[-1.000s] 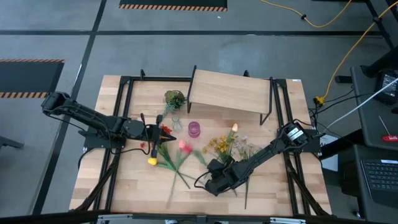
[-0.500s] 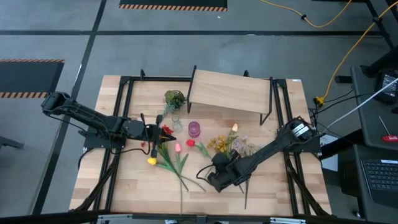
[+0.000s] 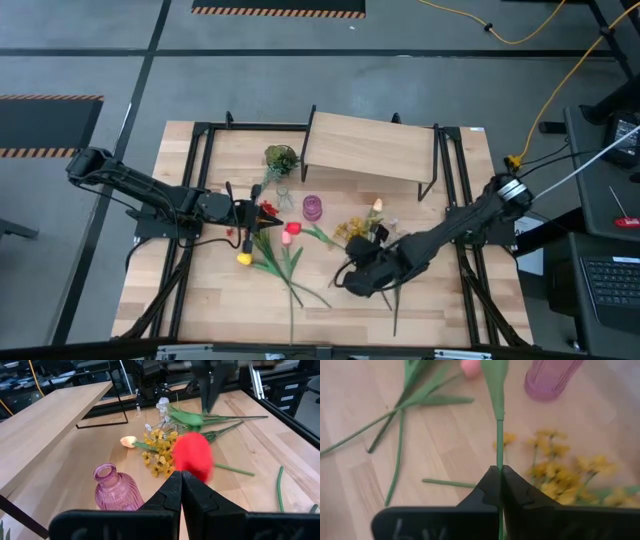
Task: Pick and place flowers into a vace then onto a shelf
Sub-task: Put the red flower into the transparent vase
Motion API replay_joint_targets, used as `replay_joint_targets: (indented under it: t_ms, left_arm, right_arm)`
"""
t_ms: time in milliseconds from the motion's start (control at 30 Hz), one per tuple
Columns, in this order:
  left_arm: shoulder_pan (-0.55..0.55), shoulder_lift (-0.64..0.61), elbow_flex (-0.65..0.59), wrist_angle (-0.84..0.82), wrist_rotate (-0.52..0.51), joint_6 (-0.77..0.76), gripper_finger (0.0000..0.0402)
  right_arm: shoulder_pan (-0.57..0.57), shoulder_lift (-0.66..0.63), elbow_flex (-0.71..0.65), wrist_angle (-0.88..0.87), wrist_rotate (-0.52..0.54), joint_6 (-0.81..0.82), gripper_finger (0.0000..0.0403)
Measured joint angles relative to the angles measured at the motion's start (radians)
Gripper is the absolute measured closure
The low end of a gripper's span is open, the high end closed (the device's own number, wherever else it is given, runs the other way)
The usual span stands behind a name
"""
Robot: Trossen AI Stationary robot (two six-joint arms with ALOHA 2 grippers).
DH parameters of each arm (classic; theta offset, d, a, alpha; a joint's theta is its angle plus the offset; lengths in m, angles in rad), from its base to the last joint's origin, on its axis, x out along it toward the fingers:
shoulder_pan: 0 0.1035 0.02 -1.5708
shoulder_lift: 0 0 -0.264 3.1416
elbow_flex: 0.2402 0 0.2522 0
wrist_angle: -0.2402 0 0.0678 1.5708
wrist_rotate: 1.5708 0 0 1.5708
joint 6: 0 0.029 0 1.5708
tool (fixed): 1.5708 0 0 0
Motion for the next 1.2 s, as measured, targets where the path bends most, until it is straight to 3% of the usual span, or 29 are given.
replay_joint_targets:
  t_ms: [167, 333, 533, 733, 867, 1000, 1200]
  left_arm:
    - [0.0, 0.0, 0.0, 0.0, 0.0, -0.002, 0.0398]
    - [0.0, 0.0, 0.0, 0.0, 0.0, -0.002, 0.0398]
    - [0.0, 0.0, 0.0, 0.007, 0.0, -0.002, 0.0398]
    - [0.0, 0.0, 0.0, 0.055, 0.0, -0.002, 0.0389]
    - [0.0, 0.001, 0.0, 0.072, 0.0, -0.002, 0.0357]
    - [0.0, 0.004, 0.0, 0.122, -0.001, -0.002, 0.0307]
    - [0.0, 0.02, 0.0, 0.29, -0.089, 0.038, 0.0238]
  right_arm:
    - [-0.01, -0.097, -0.055, 0.068, 0.011, -0.137, 0.0403]
    - [-0.059, -0.229, -0.268, 0.319, -0.017, -0.234, 0.0403]
    - [-0.126, -0.362, -0.503, 0.785, -0.089, -0.52, 0.0403]
    - [-0.206, -0.373, -0.676, 1.196, -0.219, -0.699, 0.0403]
    - [-0.24, -0.353, -0.753, 1.402, -0.254, -0.787, 0.0403]
    - [-0.272, -0.327, -0.793, 1.595, -0.36, -0.865, 0.0403]
    - [-0.331, -0.254, -0.79, 1.716, -0.501, -0.911, 0.0403]
